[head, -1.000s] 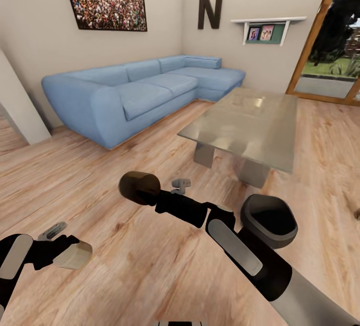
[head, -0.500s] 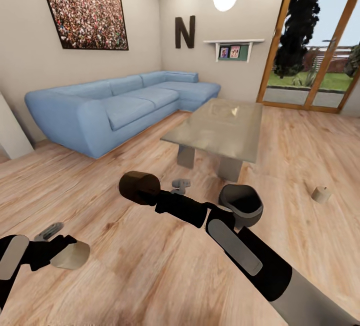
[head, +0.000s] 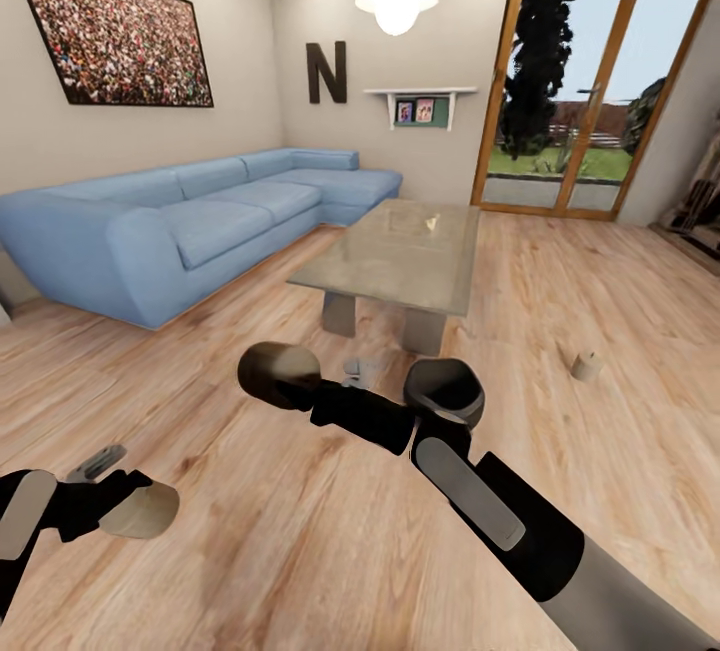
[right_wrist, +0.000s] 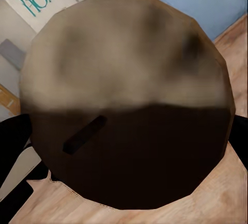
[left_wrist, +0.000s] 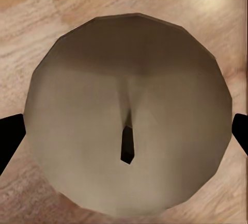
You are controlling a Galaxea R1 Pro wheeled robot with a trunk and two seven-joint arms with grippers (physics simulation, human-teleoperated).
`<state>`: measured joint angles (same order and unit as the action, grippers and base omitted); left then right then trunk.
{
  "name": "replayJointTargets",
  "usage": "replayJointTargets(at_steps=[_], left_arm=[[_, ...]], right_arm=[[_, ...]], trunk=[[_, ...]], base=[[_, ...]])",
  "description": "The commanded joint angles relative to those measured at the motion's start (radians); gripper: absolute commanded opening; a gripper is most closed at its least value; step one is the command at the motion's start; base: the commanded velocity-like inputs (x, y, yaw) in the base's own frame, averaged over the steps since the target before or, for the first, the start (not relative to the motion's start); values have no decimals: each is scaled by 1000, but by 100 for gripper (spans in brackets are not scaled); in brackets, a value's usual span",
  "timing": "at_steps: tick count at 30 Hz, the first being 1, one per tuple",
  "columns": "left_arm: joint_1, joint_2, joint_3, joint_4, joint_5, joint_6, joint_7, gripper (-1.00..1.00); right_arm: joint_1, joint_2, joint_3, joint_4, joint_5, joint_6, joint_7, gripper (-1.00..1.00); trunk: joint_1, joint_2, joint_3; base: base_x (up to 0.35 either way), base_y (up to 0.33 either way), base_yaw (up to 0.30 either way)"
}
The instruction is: Place each of the two pumpkins and all three candles from the living room inside a cabinet in the living room (use any cabinet), then make sure every cabinet is closed, and position the cauldron so it is next to a table in the living room.
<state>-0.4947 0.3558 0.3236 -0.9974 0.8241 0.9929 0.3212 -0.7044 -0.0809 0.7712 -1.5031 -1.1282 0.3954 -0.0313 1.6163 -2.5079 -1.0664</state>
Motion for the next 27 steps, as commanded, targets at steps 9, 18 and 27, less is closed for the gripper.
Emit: replayJointTargets(at_steps=[9, 18, 27], left_arm=[[5, 0, 17, -1, 38, 3, 8, -100], [5, 0, 47, -1, 44, 3, 7, -100], [5, 0, 48, -1, 45, 3, 7, -100]], right_arm=[[-1, 0, 1, -1, -9, 1, -2, -100], [-1, 0, 2, -2, -9, 1, -1, -100], [-1, 0, 1, -2, -9, 1, -1, -100]], trunk=[[0, 0, 8], [0, 0, 17], [0, 0, 25]], base=[[-34, 19, -249], [-106, 83, -249], [-2, 95, -249]])
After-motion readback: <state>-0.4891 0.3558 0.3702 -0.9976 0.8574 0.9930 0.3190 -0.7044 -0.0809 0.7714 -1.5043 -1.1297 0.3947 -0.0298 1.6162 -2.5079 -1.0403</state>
